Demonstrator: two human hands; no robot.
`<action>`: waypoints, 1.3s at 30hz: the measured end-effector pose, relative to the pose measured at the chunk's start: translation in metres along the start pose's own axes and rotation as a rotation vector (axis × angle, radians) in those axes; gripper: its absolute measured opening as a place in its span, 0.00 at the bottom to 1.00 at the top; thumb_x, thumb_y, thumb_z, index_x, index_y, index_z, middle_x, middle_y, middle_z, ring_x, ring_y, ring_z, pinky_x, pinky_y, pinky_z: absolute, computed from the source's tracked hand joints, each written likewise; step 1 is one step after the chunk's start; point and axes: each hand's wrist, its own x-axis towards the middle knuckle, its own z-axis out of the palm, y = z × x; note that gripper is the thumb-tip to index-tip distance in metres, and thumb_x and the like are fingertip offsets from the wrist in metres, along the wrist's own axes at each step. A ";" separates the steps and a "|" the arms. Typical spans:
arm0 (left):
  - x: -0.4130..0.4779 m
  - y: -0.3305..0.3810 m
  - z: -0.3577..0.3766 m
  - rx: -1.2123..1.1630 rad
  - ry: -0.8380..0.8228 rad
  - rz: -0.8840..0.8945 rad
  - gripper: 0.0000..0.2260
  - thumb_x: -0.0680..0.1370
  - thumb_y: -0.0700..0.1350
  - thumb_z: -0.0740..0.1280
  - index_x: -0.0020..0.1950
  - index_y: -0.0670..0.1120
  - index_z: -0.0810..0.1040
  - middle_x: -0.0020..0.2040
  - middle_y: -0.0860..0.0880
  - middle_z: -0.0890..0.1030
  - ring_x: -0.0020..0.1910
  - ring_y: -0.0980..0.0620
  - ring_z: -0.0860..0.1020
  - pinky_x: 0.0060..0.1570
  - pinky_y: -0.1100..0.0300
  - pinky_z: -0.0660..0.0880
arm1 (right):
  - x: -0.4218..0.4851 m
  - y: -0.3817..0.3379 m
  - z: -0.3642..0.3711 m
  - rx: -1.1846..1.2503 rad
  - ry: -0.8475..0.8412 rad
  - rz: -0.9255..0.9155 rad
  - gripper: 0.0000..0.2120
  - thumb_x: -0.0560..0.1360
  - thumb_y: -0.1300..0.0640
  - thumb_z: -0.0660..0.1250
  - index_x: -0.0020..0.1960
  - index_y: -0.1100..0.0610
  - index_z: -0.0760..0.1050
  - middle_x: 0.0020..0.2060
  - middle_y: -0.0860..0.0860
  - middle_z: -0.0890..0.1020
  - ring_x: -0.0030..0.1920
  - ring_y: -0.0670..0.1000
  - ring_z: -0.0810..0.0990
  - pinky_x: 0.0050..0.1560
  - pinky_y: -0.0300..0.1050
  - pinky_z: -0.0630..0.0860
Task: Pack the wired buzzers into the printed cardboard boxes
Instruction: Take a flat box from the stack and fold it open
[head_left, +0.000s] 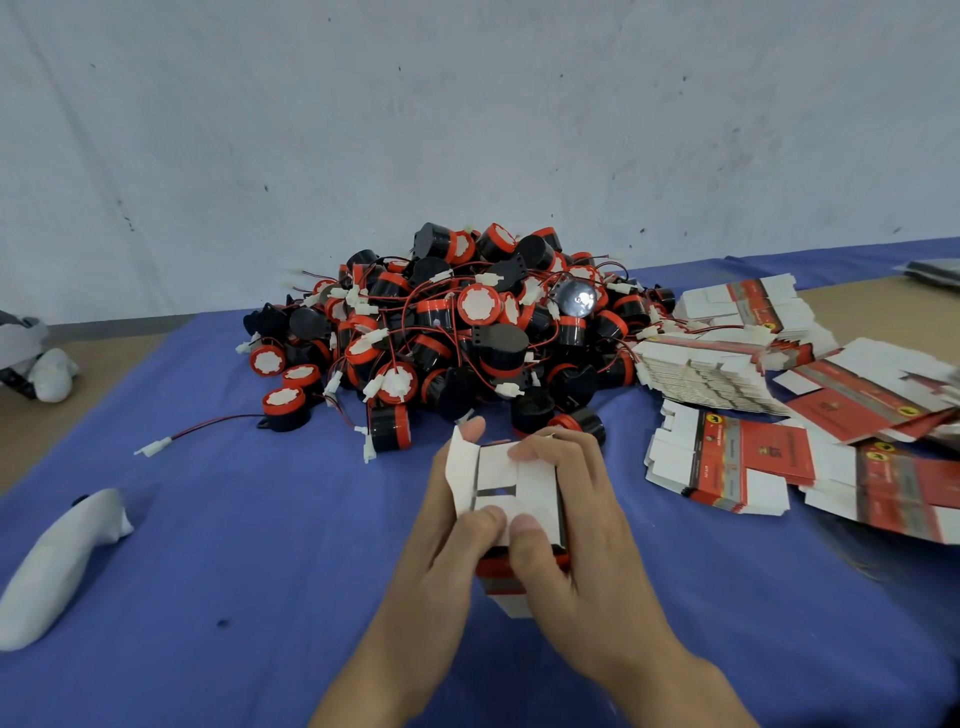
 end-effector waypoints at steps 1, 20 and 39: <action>-0.001 0.000 0.001 -0.003 -0.009 0.001 0.25 0.73 0.56 0.62 0.70 0.71 0.68 0.62 0.58 0.80 0.60 0.56 0.80 0.54 0.65 0.77 | 0.000 0.000 0.000 0.001 0.009 -0.001 0.17 0.76 0.48 0.58 0.64 0.47 0.68 0.60 0.43 0.69 0.59 0.47 0.74 0.50 0.36 0.75; -0.008 0.002 -0.002 0.067 -0.093 0.030 0.30 0.72 0.55 0.61 0.74 0.72 0.61 0.67 0.65 0.76 0.65 0.62 0.75 0.57 0.73 0.72 | 0.002 0.005 -0.004 -0.026 0.035 -0.078 0.17 0.79 0.50 0.52 0.63 0.53 0.72 0.60 0.46 0.73 0.57 0.50 0.76 0.49 0.40 0.75; 0.007 0.000 0.000 -0.172 0.005 -0.179 0.14 0.69 0.65 0.71 0.55 0.68 0.82 0.64 0.53 0.81 0.63 0.53 0.80 0.53 0.60 0.80 | 0.002 0.007 -0.012 -0.212 -0.043 -0.102 0.19 0.75 0.50 0.57 0.64 0.54 0.72 0.62 0.46 0.70 0.61 0.41 0.71 0.55 0.27 0.68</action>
